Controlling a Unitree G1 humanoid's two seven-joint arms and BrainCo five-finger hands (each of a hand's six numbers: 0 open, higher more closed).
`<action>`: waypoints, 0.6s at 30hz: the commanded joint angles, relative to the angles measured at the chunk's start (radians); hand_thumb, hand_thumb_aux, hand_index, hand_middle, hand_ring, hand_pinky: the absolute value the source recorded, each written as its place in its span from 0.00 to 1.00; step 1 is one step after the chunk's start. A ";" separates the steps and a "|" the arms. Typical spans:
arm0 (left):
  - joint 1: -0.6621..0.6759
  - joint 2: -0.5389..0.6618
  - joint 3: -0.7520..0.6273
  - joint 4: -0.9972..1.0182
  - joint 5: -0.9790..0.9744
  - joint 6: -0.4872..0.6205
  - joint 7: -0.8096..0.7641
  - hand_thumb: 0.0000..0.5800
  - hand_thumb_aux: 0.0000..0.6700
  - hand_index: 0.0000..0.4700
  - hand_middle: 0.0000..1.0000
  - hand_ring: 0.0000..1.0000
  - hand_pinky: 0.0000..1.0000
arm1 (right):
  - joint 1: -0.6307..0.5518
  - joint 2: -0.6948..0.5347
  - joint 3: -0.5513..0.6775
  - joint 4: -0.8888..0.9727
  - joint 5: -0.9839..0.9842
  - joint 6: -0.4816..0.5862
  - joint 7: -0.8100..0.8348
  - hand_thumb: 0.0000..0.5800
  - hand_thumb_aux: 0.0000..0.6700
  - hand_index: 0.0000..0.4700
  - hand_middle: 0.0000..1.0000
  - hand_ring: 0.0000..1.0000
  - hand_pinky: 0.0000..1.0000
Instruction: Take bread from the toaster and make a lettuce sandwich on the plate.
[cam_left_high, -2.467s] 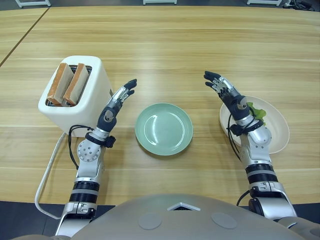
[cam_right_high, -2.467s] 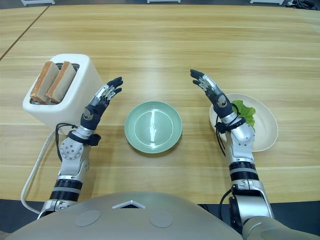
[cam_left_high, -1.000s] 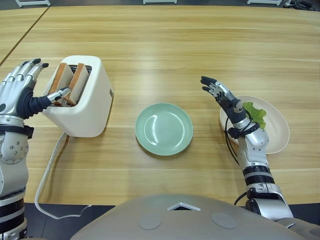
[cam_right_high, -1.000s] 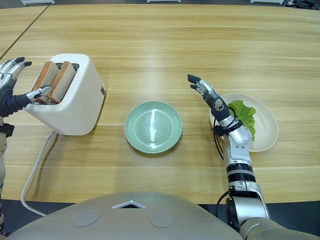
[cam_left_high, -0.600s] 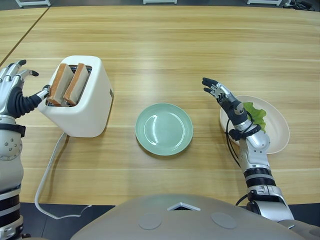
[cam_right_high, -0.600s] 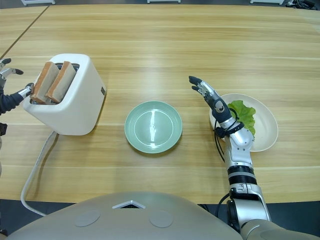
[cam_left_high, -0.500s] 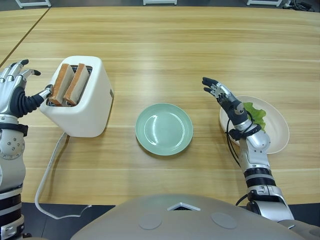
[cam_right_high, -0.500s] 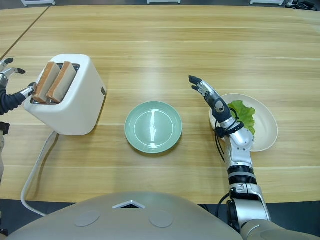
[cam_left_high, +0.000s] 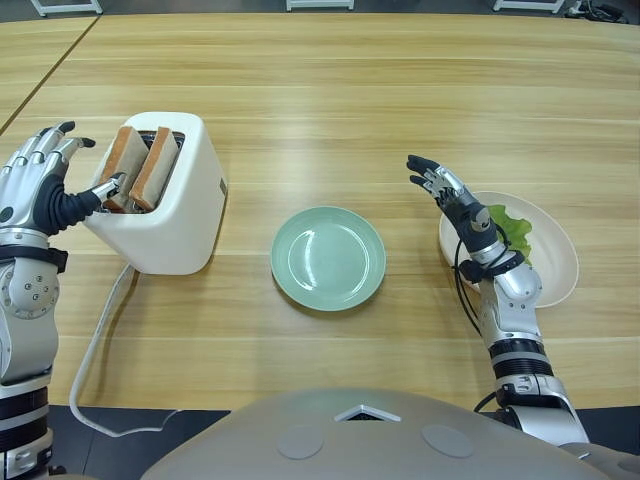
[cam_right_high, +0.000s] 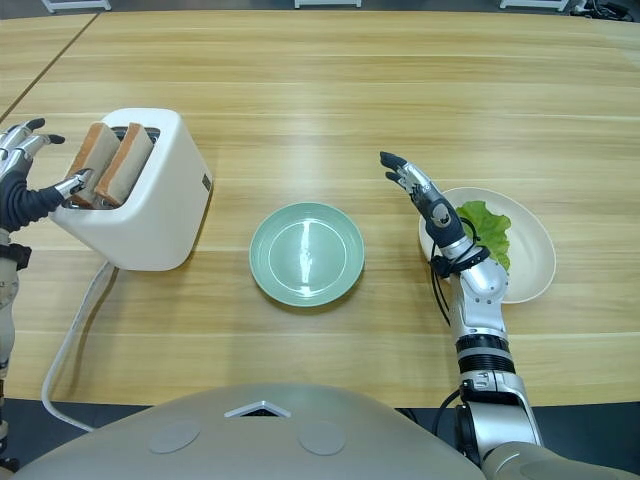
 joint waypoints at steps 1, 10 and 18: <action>0.017 -0.006 -0.030 0.022 0.015 0.005 -0.005 0.76 0.51 0.51 0.00 0.00 0.00 | 0.005 -0.010 -0.006 -0.010 -0.003 0.004 0.000 0.00 0.00 0.00 0.00 0.00 0.00; 0.029 -0.015 -0.057 -0.004 0.003 0.006 -0.003 0.94 0.76 0.76 0.00 0.00 0.00 | 0.008 -0.012 -0.005 -0.018 -0.005 0.005 -0.005 0.00 0.00 0.00 0.00 0.00 0.00; 0.006 -0.038 -0.027 -0.034 -0.029 -0.011 0.038 1.00 1.00 1.00 0.00 0.00 0.00 | 0.009 -0.013 -0.003 -0.018 -0.013 0.002 -0.011 0.00 0.00 0.00 0.00 0.00 0.00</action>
